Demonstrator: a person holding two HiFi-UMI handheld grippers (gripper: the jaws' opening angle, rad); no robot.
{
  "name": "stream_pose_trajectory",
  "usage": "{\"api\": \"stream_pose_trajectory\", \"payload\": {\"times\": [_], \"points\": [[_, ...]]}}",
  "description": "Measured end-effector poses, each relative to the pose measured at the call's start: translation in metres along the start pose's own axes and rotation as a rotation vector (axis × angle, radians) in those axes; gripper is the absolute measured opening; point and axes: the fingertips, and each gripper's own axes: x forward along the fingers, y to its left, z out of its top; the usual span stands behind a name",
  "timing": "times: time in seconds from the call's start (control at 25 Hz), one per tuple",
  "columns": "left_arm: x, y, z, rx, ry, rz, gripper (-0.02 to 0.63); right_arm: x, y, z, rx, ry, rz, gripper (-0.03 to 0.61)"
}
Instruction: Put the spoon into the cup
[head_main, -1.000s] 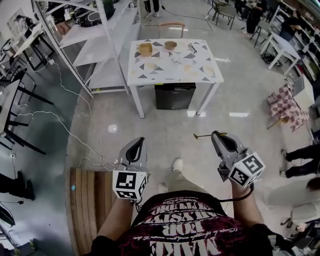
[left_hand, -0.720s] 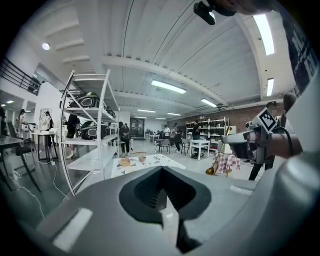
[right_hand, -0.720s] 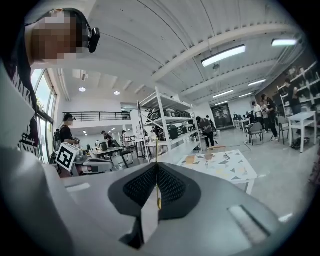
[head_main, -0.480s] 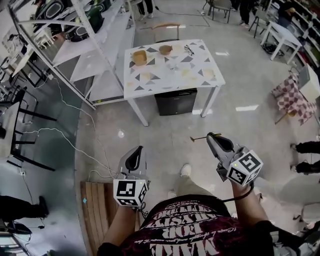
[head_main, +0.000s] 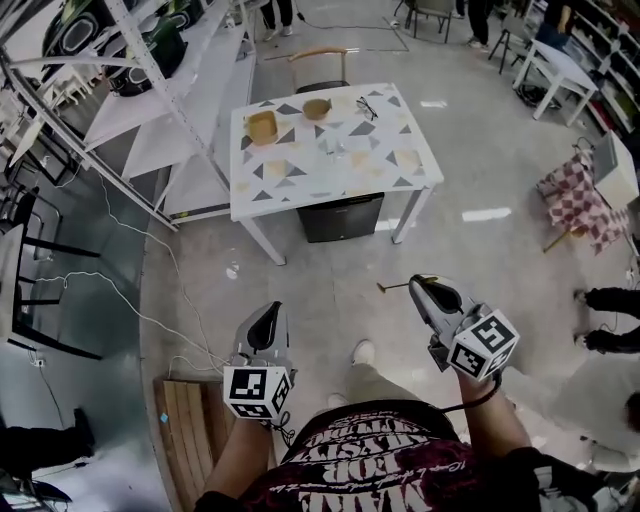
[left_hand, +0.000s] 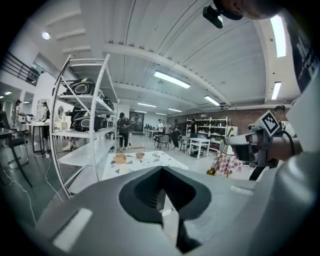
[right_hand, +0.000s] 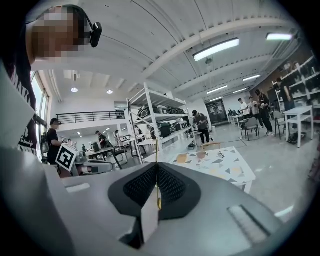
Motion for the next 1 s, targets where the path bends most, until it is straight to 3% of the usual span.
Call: {"api": "stream_pose_trajectory", "payload": {"times": [0.56, 0.8, 1.0], "points": [[0.07, 0.015, 0.026, -0.007, -0.002, 0.051, 0.0, 0.048, -0.069, 0.035, -0.005, -0.008, 0.028, 0.033], [0.089, 0.017, 0.056, 0.017, -0.043, 0.093, 0.0, 0.06, -0.094, 0.061, -0.019, -0.049, 0.06, 0.034], [0.094, 0.006, 0.061, 0.035, -0.026, 0.098, 0.0, 0.057, -0.108, 0.07, 0.008, -0.091, 0.067, 0.034]]}}
